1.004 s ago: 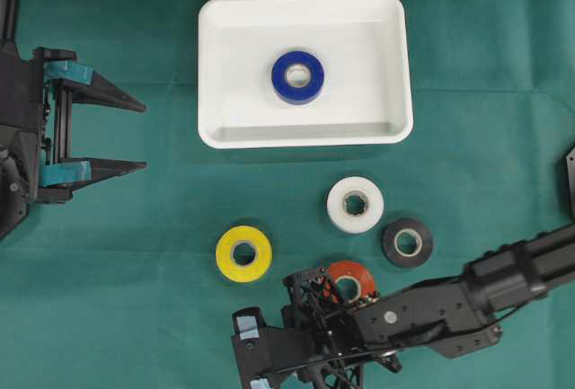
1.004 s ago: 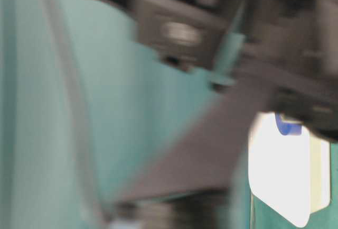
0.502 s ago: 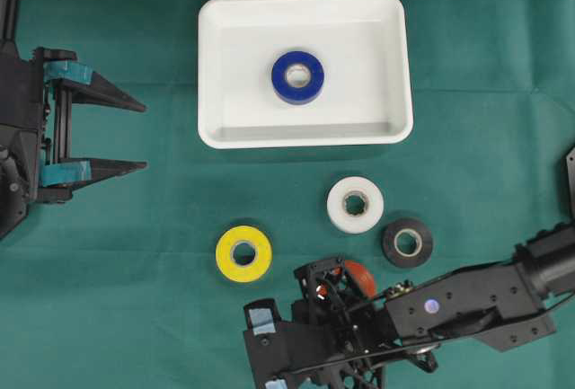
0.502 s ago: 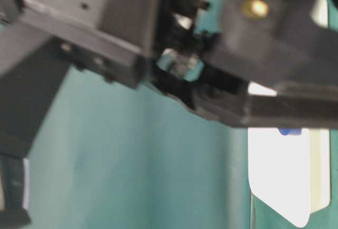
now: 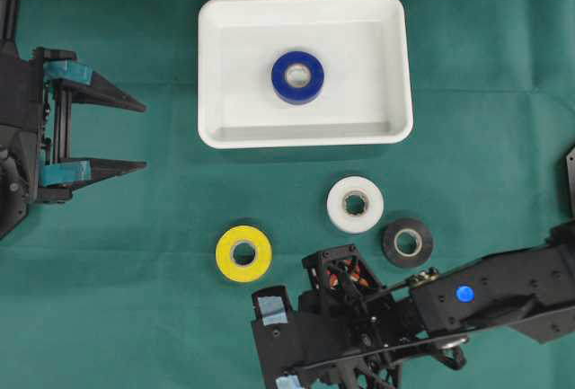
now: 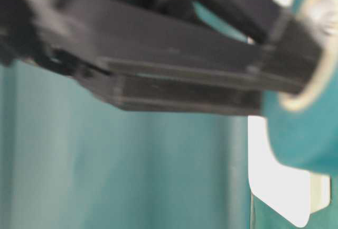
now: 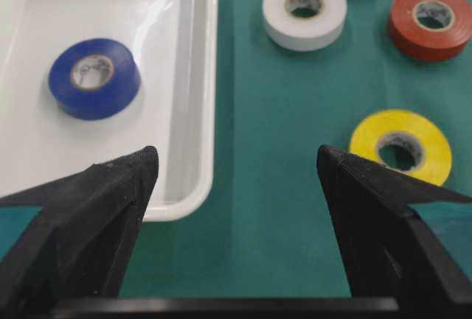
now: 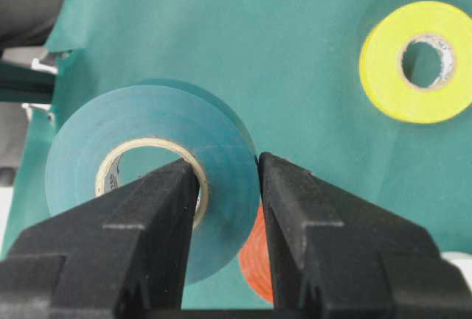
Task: Pick up the tape from a random location and place it into the white case.
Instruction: 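Lift the teal tape roll with the right gripper, then carry the teal tape up over the white tray with the right gripper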
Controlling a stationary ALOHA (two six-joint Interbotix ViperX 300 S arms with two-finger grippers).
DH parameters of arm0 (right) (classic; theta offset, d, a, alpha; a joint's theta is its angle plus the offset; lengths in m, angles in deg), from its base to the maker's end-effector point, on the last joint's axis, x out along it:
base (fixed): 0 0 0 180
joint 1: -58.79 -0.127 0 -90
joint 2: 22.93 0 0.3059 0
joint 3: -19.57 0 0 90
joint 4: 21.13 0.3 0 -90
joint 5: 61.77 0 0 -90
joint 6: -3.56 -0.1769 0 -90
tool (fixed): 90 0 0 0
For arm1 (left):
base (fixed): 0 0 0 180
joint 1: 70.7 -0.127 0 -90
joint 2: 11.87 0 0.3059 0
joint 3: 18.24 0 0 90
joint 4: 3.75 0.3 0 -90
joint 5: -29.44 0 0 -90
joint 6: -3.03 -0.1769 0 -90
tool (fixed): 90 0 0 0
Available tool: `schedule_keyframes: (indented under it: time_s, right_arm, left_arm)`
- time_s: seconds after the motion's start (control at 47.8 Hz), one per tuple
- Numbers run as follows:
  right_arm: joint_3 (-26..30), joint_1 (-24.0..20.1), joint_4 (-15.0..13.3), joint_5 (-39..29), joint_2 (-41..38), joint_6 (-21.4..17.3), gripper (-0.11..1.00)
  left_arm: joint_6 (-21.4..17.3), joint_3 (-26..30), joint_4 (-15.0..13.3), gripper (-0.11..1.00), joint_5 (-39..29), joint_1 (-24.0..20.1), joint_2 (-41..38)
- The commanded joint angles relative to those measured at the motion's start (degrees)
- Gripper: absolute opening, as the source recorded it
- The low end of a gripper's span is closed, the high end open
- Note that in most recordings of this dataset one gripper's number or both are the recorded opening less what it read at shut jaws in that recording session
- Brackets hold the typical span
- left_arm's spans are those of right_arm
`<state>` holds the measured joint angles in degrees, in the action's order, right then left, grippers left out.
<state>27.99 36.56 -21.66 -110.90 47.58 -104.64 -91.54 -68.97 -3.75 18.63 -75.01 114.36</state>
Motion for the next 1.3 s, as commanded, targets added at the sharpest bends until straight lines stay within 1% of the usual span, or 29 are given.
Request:
schedule_keyframes:
  time_s: [0.0,0.084,0.23,0.355,0.418,1.275]
  right_arm:
    - [2.64,0.09,0.00,-1.67,3.25,-0.18,0.29]
    - [3.43,0.18,-0.09,-3.43,4.22,-0.18,0.29]
    - [4.31,0.09,-1.14,-6.15,5.89,-0.18,0.29]
    - [4.57,0.09,-1.76,-7.38,6.94,-0.18,0.29]
    - [4.57,0.09,-2.11,-7.56,7.21,-0.18,0.29]
    - [4.57,0.09,-2.20,-7.73,7.21,-0.18,0.29]
  left_arm:
    - [0.09,0.70,-0.09,0.85,0.26,-0.09,0.00]
    - [0.09,0.70,0.00,0.85,0.26,-0.09,0.09]
    - [0.09,0.70,0.00,0.85,0.35,-0.09,0.26]
    - [0.09,0.70,-0.09,0.85,0.35,-0.09,0.26]
    - [0.09,0.70,-0.09,0.85,0.35,-0.09,0.26]
    - [0.18,0.70,-0.09,0.85,0.09,-0.09,0.26]
